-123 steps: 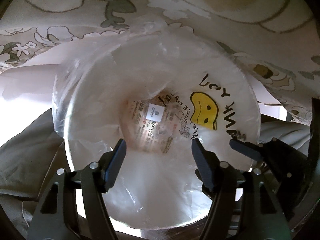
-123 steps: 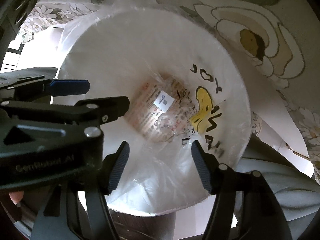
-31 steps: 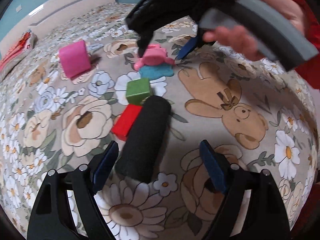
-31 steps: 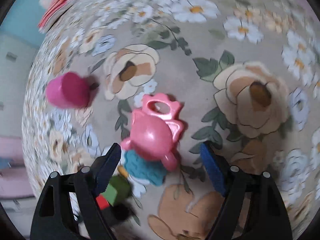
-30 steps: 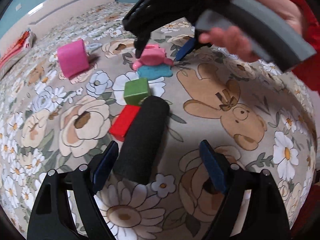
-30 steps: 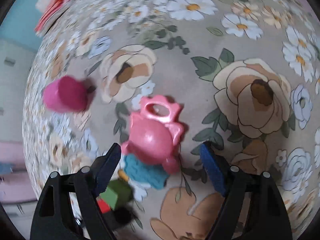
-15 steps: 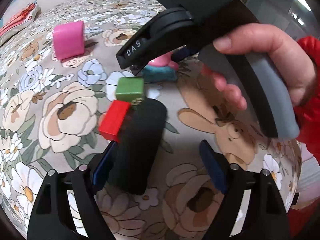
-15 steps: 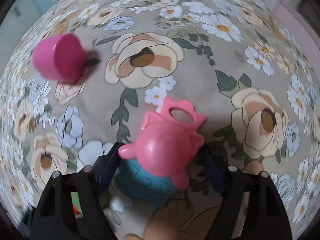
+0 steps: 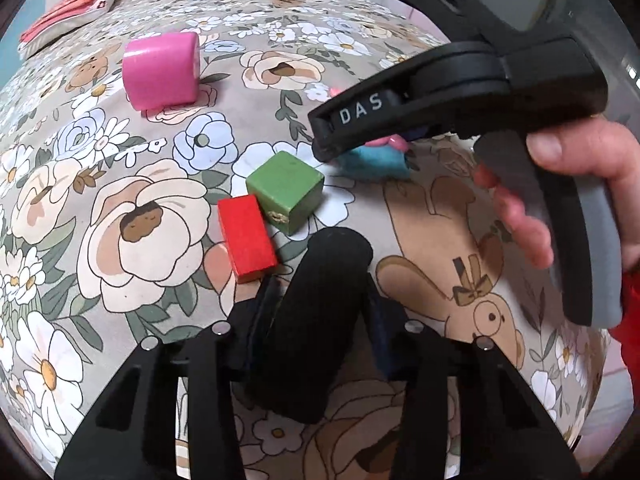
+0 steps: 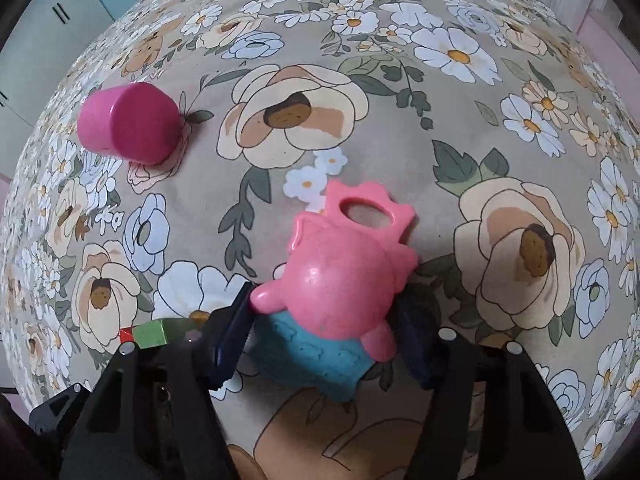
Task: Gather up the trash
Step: 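Grasp the pink-and-teal teether with the right tool while the left tool grasps the black foam tube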
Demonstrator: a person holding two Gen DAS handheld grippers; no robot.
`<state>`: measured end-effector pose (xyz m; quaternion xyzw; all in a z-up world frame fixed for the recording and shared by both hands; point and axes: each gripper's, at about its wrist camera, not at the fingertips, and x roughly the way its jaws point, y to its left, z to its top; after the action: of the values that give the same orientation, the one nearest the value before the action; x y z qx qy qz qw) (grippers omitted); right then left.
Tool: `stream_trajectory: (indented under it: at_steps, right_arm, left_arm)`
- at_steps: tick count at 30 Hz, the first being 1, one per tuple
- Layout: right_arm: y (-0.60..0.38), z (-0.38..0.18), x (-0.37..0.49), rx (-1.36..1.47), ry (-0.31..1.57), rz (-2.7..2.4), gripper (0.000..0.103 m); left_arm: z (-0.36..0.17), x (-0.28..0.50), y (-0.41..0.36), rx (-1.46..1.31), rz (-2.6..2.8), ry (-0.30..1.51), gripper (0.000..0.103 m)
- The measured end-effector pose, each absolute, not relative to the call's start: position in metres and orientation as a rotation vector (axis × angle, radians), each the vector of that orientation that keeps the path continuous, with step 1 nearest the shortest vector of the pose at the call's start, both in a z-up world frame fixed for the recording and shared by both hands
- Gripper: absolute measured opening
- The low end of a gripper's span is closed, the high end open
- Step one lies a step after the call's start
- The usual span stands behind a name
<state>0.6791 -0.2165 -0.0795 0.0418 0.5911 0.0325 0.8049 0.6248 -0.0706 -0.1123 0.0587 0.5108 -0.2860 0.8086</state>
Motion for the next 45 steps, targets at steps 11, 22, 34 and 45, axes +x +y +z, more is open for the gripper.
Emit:
stream_trajectory:
  at_steps: [11,22,34,45]
  right_arm:
    - [-0.226,-0.068,0.67,0.154,1.255,0.132,0.067]
    - [-0.238,-0.055,0.652,0.186,1.247,0.14,0.067]
    - [-0.249,0.002,0.609,0.198,1.183,0.164,0.067]
    - [-0.25,0.083,0.533,0.152,1.083,0.187,0.067]
  left_arm:
    - [-0.105,0.605,-0.055,0.081,-0.624,1.102,0.034]
    - [-0.087,0.585,-0.054,0.101,-0.608,1.067,0.032]
    - [-0.028,0.553,-0.052,0.098,-0.563,1.009,0.032]
    - [0.052,0.489,-0.054,0.122,-0.496,0.913,0.032]
